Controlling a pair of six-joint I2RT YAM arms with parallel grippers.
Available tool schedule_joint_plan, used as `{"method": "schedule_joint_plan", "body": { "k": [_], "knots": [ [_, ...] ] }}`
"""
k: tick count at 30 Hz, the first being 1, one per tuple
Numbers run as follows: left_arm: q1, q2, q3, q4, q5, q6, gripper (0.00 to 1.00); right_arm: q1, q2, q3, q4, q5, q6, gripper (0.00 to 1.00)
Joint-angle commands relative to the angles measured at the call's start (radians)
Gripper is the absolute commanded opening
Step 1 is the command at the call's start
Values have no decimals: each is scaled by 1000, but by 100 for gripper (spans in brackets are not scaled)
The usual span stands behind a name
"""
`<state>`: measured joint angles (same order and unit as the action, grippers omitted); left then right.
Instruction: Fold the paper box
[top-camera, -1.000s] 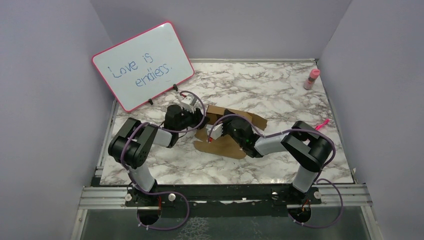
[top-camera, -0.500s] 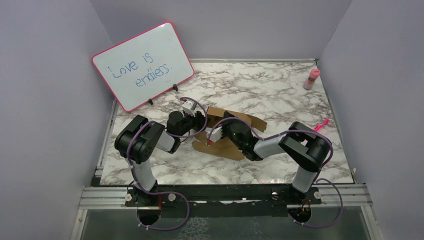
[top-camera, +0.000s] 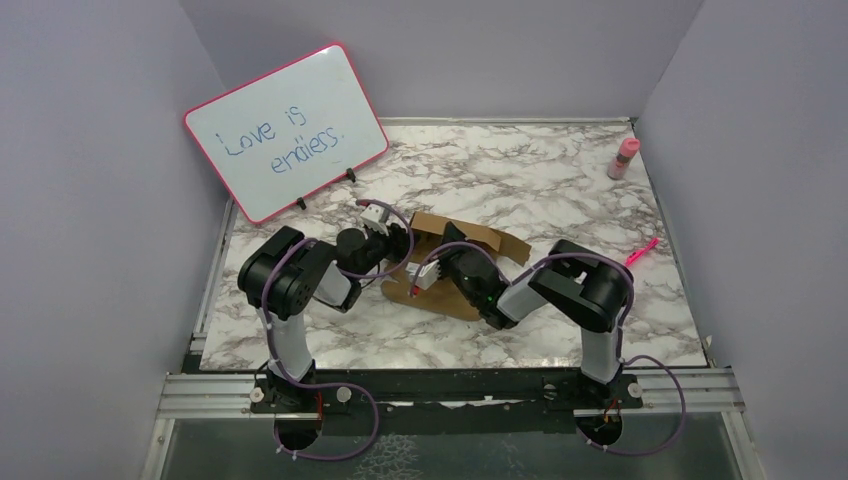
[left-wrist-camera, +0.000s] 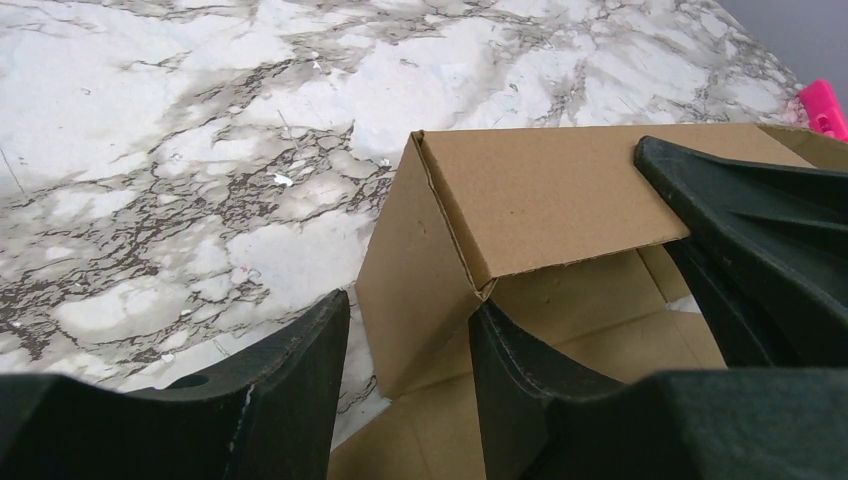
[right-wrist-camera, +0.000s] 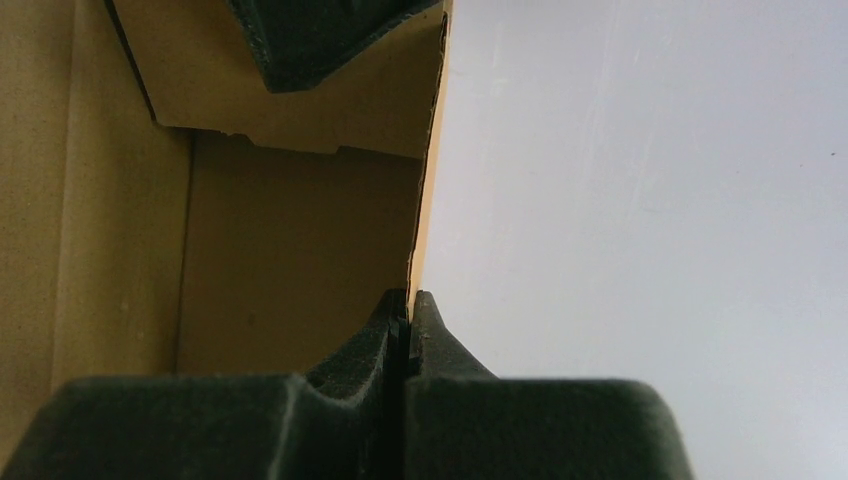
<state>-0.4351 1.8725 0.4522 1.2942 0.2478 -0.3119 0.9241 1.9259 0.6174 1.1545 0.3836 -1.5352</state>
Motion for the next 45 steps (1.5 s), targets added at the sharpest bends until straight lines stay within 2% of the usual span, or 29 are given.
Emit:
{"method": "schedule_joint_plan", "body": {
  "k": [1,6,12,17,21,28,37,42,45],
  "knots": [
    [-7,15,-11,75,-31,-1,48,27,66,-22,33,5,-66,1],
    [-7,18,-32,110,-50,-2,49,29,50,-33,62,9,-84,1],
    [-12,33,-24,151,-78,-20,47,30,-26,-23,-97,-18,-2,1],
    [-40,57,-14,217,-136,-38,41,30,-38,-15,-134,-31,24,1],
    [-82,68,-14,264,-235,-33,37,32,-72,-12,-190,-47,65,1],
    [-145,140,-10,358,-460,-42,36,32,-120,4,-288,-77,127,1],
    [-187,170,-21,366,-651,-91,32,33,-141,10,-333,-94,172,1],
    [-197,166,-24,346,-722,-149,30,40,-146,19,-351,-100,183,1],
    [-202,169,-36,386,-756,-177,28,46,-147,21,-366,-100,189,1]
  ]
}}
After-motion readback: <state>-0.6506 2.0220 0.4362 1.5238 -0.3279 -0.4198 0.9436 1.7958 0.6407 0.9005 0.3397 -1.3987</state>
